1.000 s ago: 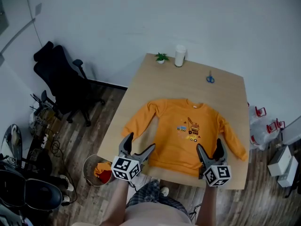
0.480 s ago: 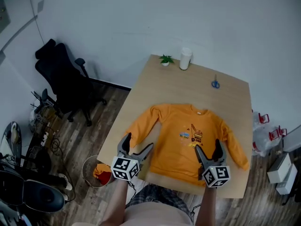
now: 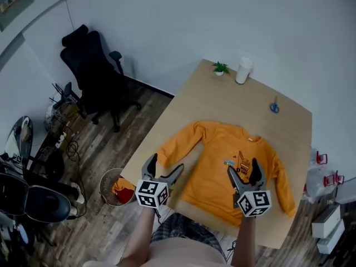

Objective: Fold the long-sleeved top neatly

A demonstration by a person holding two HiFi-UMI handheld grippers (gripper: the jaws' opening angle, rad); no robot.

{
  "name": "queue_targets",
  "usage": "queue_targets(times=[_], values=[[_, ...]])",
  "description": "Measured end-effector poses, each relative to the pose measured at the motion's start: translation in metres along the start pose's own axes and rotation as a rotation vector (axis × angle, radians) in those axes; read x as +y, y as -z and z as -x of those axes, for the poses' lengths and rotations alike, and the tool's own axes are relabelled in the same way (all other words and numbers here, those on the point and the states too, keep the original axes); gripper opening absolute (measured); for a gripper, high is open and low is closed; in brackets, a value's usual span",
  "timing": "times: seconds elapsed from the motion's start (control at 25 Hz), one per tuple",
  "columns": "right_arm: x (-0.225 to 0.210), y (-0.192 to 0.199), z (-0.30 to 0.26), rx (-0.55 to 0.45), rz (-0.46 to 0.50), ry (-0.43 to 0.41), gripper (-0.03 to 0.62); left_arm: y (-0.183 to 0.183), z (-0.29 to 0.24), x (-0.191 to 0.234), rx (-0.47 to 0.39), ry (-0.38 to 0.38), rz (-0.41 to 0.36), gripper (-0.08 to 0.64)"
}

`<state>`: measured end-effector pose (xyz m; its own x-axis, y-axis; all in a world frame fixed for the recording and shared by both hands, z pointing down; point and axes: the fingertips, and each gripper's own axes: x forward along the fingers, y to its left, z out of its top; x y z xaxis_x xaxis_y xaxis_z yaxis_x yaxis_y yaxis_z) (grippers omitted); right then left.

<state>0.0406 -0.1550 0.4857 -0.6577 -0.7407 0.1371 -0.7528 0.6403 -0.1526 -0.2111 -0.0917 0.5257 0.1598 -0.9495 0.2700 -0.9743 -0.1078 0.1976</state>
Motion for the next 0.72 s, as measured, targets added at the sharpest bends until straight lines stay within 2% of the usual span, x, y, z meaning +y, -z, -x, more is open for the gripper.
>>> queue_targets(times=[0.24, 0.4, 0.72], values=[[0.035, 0.011, -0.049, 0.048, 0.023, -0.127, 0.437, 0.012, -0.005, 0.023, 0.041, -0.083, 0.059, 0.462], [0.056, 0.024, -0.082, 0.09, 0.031, -0.202, 0.436, 0.028, -0.016, 0.038, 0.1, -0.147, 0.116, 0.462], [0.082, 0.047, -0.136, 0.172, 0.039, -0.293, 0.426, 0.07, -0.044, 0.074, 0.246, -0.269, 0.289, 0.462]])
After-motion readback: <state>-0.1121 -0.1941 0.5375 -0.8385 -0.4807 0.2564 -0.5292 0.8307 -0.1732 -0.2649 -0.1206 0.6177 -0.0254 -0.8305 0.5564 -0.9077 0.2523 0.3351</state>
